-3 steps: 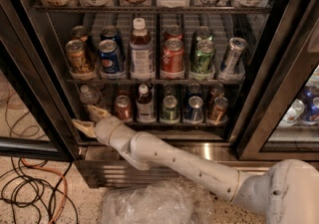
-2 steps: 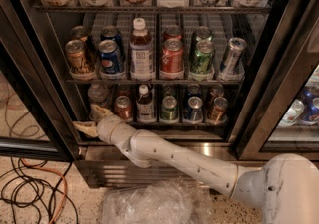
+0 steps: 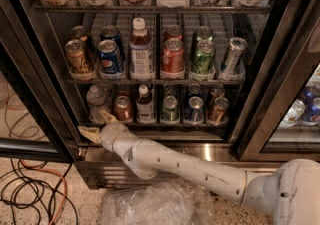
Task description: Pick water bottle from bottom shelf of fridge
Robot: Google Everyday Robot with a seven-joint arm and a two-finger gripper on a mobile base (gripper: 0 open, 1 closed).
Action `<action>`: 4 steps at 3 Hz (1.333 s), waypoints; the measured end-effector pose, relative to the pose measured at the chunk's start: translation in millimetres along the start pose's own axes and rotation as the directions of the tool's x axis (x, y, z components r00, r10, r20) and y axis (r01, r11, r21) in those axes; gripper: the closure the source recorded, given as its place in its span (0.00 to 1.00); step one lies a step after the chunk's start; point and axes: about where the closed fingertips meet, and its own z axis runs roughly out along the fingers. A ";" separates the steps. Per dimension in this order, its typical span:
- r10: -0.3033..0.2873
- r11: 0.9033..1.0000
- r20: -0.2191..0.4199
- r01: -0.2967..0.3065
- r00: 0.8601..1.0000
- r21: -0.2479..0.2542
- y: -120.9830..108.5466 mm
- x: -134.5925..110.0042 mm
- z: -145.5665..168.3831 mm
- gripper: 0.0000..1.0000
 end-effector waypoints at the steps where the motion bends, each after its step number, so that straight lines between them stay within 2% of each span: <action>1: 0.026 1.000 -0.065 -0.026 0.998 -0.008 11.7 2.1 -14.9 0.22; 2: 0.020 1.000 -0.106 -0.021 0.994 -0.010 13.1 -5.4 -21.6 0.21; 3: -0.016 1.000 -0.111 0.018 0.994 0.018 2.5 -13.2 -24.0 0.23; 4: -0.017 1.000 -0.111 0.019 0.994 0.018 2.4 -13.7 -23.9 0.38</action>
Offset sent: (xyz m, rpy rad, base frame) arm -0.0306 -0.0131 0.0142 -0.1057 0.1139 0.0101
